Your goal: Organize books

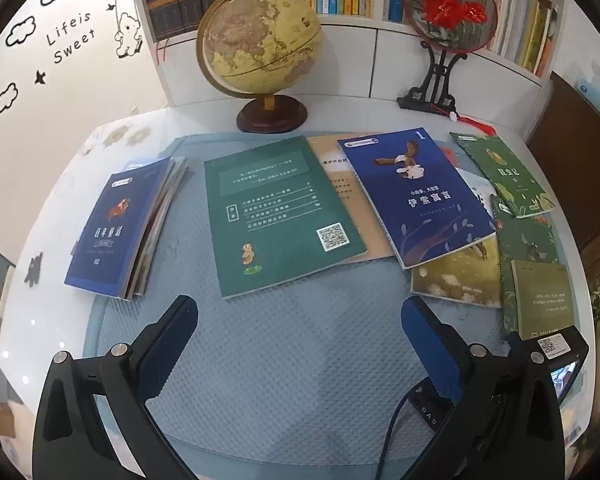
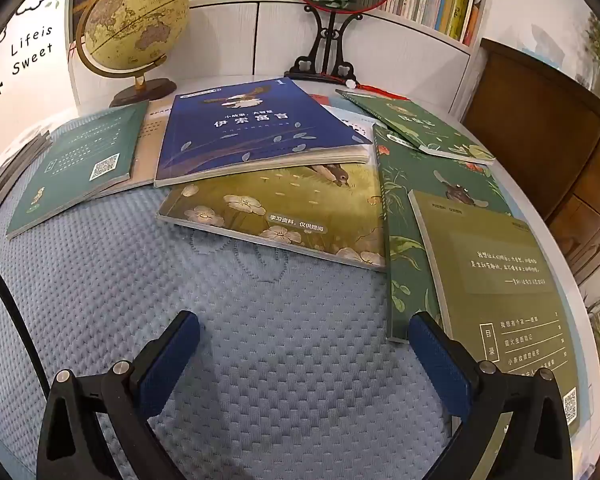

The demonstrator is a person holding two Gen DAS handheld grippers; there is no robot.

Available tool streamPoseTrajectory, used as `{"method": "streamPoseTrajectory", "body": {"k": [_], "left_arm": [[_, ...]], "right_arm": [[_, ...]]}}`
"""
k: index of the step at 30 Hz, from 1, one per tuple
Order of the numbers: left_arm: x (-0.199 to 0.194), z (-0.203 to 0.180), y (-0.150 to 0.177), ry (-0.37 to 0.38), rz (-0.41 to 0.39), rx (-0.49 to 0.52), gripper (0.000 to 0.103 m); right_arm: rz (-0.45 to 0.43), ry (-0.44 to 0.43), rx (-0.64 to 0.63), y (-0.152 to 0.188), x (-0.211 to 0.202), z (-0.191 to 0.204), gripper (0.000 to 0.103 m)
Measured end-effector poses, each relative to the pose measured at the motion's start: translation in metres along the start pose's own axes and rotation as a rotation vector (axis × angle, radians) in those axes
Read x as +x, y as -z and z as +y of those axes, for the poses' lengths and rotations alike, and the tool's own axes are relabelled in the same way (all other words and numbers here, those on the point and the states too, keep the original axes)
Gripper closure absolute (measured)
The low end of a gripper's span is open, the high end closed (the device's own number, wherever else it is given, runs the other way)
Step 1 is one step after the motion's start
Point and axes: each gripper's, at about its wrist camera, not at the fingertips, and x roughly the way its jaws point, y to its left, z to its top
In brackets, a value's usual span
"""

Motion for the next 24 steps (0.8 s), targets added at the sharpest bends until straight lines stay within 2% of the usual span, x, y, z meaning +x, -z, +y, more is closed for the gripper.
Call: {"method": "streamPoseTrajectory", "body": {"k": [3,9,14,16,20,24], "left_arm": [[-0.017,-0.015,0.000,0.007,-0.005,0.006,0.001],[0.001,-0.029,0.015,0.040,-0.001,0.053,0.001],[0.024,-0.024,0.022,0.054,0.037,0.024,0.002],[0.033,-0.022,0.024,0.105,0.073,0.003,0.002],[0.043,-0.023,0.028,0.126,0.113,-0.046,0.003],[0.053,-0.023,0.033,0.129,0.174,-0.002,0.003]], "right_arm": [[0.001,-0.001,0.000,0.000,0.000,0.000,0.000],[0.001,-0.001,0.000,0.000,0.000,0.000,0.000],[0.001,-0.001,0.000,0.000,0.000,0.000,0.000],[0.001,-0.001,0.000,0.000,0.000,0.000,0.000],[0.001,-0.001,0.000,0.000,-0.001,0.000,0.000],[0.001,0.001,0.000,0.000,0.000,0.000,0.000]]}}
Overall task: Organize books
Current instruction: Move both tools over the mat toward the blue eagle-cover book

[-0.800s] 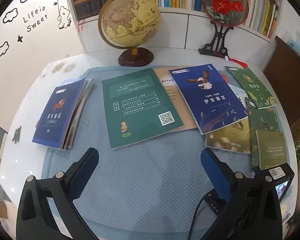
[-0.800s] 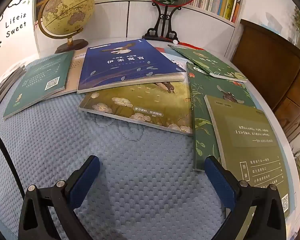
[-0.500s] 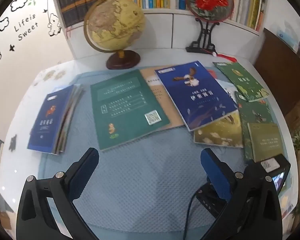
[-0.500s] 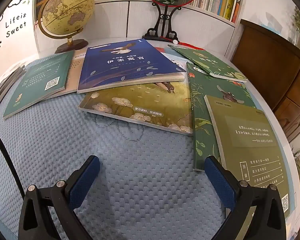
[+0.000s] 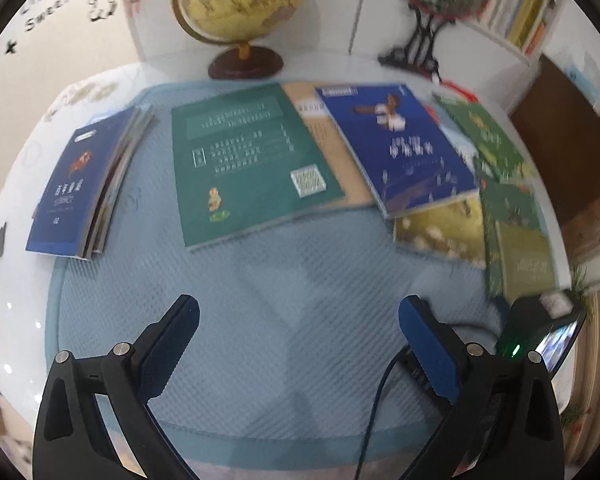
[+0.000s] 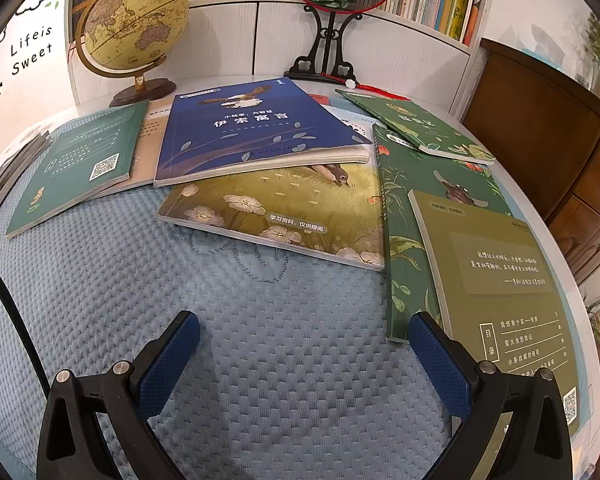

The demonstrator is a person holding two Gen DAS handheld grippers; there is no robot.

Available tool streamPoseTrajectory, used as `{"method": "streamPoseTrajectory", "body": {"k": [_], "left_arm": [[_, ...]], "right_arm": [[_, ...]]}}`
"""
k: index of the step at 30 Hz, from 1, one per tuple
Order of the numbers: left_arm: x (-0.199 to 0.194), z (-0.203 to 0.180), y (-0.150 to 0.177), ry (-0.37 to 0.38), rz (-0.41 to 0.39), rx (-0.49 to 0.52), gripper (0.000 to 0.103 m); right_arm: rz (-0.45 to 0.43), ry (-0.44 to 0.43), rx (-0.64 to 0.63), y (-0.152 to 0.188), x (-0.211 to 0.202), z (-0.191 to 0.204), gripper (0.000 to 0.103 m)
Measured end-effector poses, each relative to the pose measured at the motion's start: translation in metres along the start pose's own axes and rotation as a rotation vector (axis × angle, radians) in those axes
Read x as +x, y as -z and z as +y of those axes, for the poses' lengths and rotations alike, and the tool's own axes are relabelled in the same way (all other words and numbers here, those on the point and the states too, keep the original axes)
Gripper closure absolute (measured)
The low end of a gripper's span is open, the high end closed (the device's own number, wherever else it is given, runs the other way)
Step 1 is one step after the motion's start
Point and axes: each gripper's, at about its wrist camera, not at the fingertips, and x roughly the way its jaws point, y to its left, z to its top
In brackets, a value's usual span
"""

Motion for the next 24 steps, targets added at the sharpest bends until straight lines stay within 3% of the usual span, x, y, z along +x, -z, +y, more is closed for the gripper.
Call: {"method": "streamPoseTrajectory", "body": {"k": [4,6,8,10,12,14,16,17,20,21,23,24], "left_arm": [[0.013,0.008,0.003,0.047,0.054,0.037,0.004],[0.018,0.014,0.001,0.078,0.082,0.020,0.003],[0.022,0.019,-0.002,0.085,0.093,-0.005,0.004],[0.015,0.022,-0.006,0.002,0.058,-0.021,0.004],[-0.007,0.018,-0.010,-0.068,-0.052,0.023,0.003],[-0.026,0.007,-0.016,-0.089,-0.142,0.089,0.003],[-0.041,0.000,-0.022,-0.069,-0.200,0.120,0.002],[-0.054,-0.002,-0.023,-0.034,-0.232,0.126,0.003],[-0.064,-0.009,-0.032,0.105,-0.209,0.188,0.001],[-0.062,-0.012,-0.032,0.112,-0.193,0.200,0.001],[-0.049,-0.014,-0.028,0.111,-0.151,0.208,0.001],[-0.046,-0.014,-0.024,0.111,-0.145,0.207,0.001]], "right_arm": [[0.007,-0.004,0.010,-0.002,-0.002,0.000,0.000],[0.090,-0.015,0.048,-0.006,0.001,-0.005,0.000],[0.207,-0.099,0.137,-0.005,0.006,-0.016,0.000],[0.283,-0.097,0.134,-0.006,0.004,-0.017,0.000],[0.407,-0.058,0.101,-0.013,0.003,-0.013,0.001],[0.354,0.047,0.119,-0.015,-0.011,-0.017,0.005],[0.289,0.099,0.135,-0.026,-0.038,-0.021,0.005],[0.213,0.123,0.154,-0.034,-0.061,-0.027,0.005],[0.088,0.146,0.205,-0.049,-0.108,-0.036,0.000],[0.054,0.147,0.230,-0.053,-0.123,-0.038,0.000],[0.080,0.075,0.291,-0.061,-0.123,-0.046,0.000],[0.157,0.030,0.311,-0.061,-0.117,-0.049,0.000]]}}
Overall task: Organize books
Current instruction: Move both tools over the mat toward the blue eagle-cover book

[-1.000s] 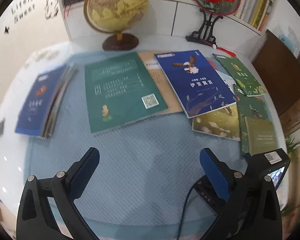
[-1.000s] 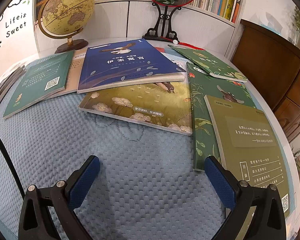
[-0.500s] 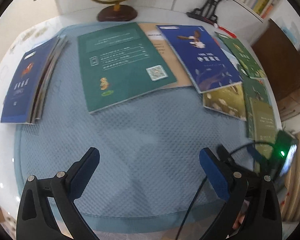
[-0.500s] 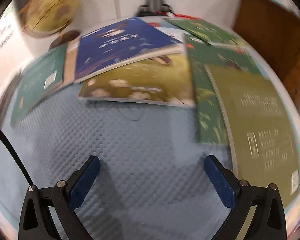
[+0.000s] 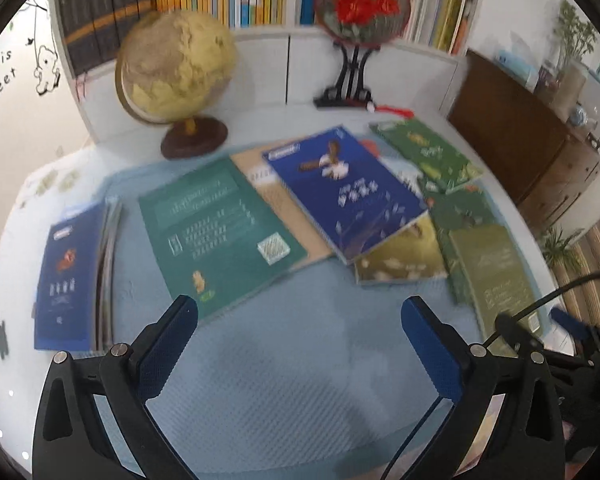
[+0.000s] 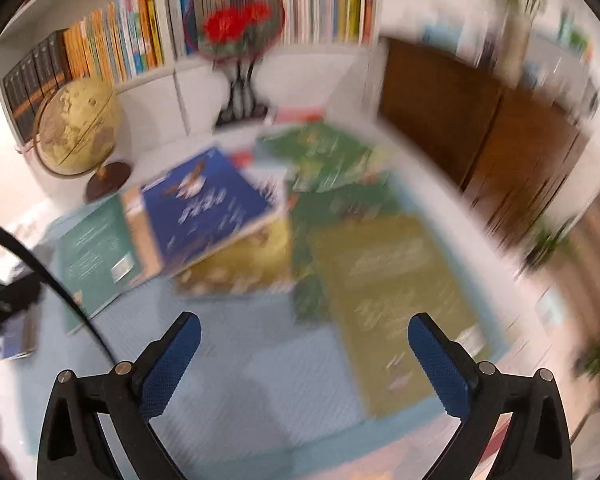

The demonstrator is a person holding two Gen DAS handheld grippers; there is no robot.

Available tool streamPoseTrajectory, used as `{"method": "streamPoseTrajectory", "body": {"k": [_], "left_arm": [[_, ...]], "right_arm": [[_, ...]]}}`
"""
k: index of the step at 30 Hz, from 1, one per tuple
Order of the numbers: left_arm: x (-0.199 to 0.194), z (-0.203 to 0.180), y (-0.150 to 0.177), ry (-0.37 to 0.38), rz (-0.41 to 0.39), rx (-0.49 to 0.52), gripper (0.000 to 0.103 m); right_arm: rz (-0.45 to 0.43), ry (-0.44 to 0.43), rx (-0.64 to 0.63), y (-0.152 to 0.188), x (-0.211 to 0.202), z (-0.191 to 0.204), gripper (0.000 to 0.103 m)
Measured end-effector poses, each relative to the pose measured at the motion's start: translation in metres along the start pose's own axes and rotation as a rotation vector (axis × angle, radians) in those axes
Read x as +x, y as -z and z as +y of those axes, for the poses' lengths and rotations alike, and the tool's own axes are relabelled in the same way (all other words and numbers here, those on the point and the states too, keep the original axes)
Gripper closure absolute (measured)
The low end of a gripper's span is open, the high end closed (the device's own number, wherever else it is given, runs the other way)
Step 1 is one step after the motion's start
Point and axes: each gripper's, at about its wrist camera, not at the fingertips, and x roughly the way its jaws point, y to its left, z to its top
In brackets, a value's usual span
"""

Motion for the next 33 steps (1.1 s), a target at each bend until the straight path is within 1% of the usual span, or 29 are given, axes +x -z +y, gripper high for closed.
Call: {"method": "streamPoseTrajectory", "body": {"k": [1,2,3,5,7,8,10,11,14,15,17,20,22,26,28,29,31,33], "left_arm": [[0.003,0.000,0.004,-0.007,0.001,0.005,0.001],[0.004,-0.001,0.006,-0.021,0.001,0.020,0.001],[0.006,-0.001,0.008,-0.034,0.008,0.038,0.001],[0.015,-0.002,0.007,-0.042,0.032,0.059,0.001],[0.022,0.002,0.006,-0.010,0.067,0.051,0.003],[0.025,0.004,0.009,0.021,0.083,0.032,0.006],[0.028,0.009,0.010,0.041,0.101,0.000,0.007],[0.029,0.010,0.011,0.040,0.105,-0.008,0.007],[0.028,0.013,0.015,0.005,0.104,-0.004,0.008],[0.029,0.015,0.016,-0.002,0.109,-0.005,0.008],[0.032,0.016,0.018,0.019,0.130,-0.013,0.008],[0.044,0.019,0.023,0.054,0.207,-0.050,0.008],[0.053,0.022,0.026,0.063,0.242,-0.066,0.008],[0.071,0.027,0.039,0.053,0.314,-0.099,0.007],[0.077,0.029,0.043,0.050,0.335,-0.118,0.007],[0.081,0.030,0.046,0.036,0.348,-0.125,0.007],[0.087,0.030,0.050,0.007,0.353,-0.129,0.007],[0.090,0.030,0.052,0.007,0.360,-0.136,0.007]], "right_arm": [[0.106,-0.008,0.033,0.004,0.010,-0.003,0.001],[0.122,0.000,0.066,0.007,0.013,-0.006,0.005],[0.101,0.029,0.081,0.010,0.012,-0.006,0.005],[0.085,0.061,0.055,0.011,0.009,-0.002,0.005],[0.067,0.070,0.041,0.007,0.003,0.004,0.005],[0.047,0.065,0.034,0.007,-0.001,0.007,0.005],[0.013,0.060,0.013,0.009,-0.001,0.007,0.005],[0.002,0.069,-0.006,0.006,-0.003,0.011,0.005],[-0.012,0.068,-0.016,0.001,-0.001,0.013,0.005],[-0.011,0.062,-0.014,0.002,-0.003,0.012,0.005],[0.008,0.031,-0.025,0.004,0.000,0.015,0.005],[0.010,0.031,-0.064,0.005,0.004,0.020,0.005],[0.012,0.012,-0.072,0.002,0.006,0.022,0.005],[0.018,-0.025,-0.080,0.000,0.012,0.026,0.005],[0.026,-0.030,-0.096,0.001,0.016,0.030,0.005],[0.030,-0.031,-0.101,0.001,0.018,0.032,0.005],[0.039,-0.044,-0.113,0.002,0.023,0.034,0.005],[0.040,-0.046,-0.116,0.000,0.024,0.034,0.005]]}}
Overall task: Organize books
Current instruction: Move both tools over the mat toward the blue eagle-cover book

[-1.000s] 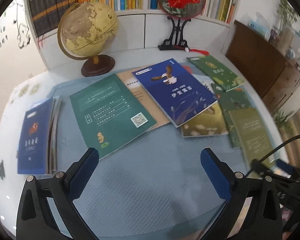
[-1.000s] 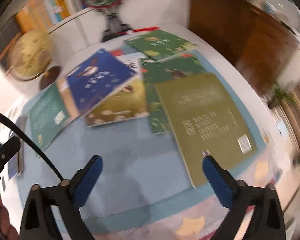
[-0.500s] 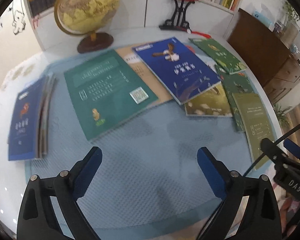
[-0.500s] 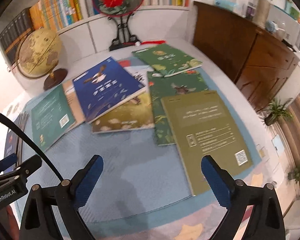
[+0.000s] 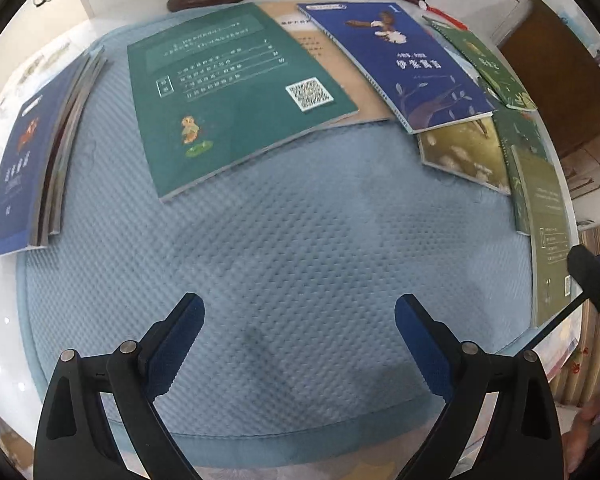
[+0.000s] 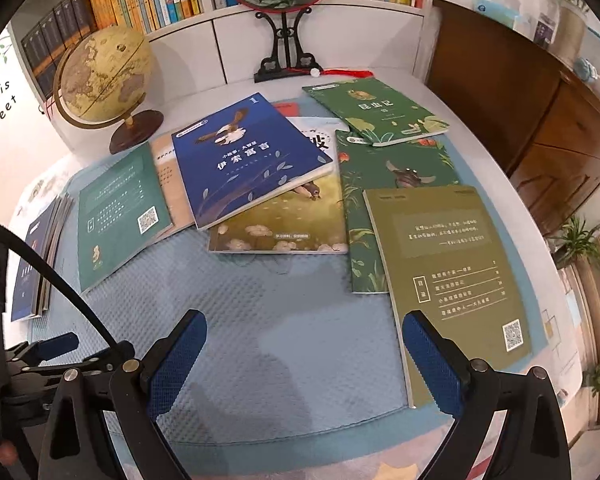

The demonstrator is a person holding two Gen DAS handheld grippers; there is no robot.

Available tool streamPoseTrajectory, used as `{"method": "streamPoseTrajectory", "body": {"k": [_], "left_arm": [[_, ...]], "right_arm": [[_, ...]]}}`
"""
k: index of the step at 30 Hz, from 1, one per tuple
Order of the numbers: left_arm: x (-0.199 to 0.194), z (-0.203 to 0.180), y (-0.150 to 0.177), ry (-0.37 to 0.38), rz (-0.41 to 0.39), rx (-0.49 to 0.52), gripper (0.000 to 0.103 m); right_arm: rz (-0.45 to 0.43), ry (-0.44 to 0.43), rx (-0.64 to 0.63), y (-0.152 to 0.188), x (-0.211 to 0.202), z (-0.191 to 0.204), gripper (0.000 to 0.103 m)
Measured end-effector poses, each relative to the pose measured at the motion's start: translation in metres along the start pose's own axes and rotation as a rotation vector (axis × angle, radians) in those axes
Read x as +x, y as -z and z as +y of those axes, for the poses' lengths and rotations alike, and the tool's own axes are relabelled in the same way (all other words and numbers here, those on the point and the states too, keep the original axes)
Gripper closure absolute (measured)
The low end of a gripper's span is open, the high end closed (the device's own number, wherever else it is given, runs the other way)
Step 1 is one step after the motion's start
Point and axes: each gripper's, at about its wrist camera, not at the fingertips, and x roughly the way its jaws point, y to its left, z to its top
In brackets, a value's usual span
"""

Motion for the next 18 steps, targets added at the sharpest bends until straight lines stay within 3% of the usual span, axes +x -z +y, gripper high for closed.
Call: {"method": "streamPoseTrajectory", "body": {"k": [5,12,18], "left_arm": [[0.010,0.000,-0.001,-0.050,-0.021,-0.001,0.007],[0.032,0.004,0.001,0.001,0.037,-0.044,0.007],[0.045,-0.001,0.006,-0.040,0.018,-0.041,0.001]], "right_arm": [[-0.025,0.000,0.001,-0.005,-0.003,-0.004,0.005],[0.004,-0.001,0.057,-0.004,0.006,-0.019,0.005],[-0.014,0.020,0.054,-0.002,0.002,-0.020,0.005]]}}
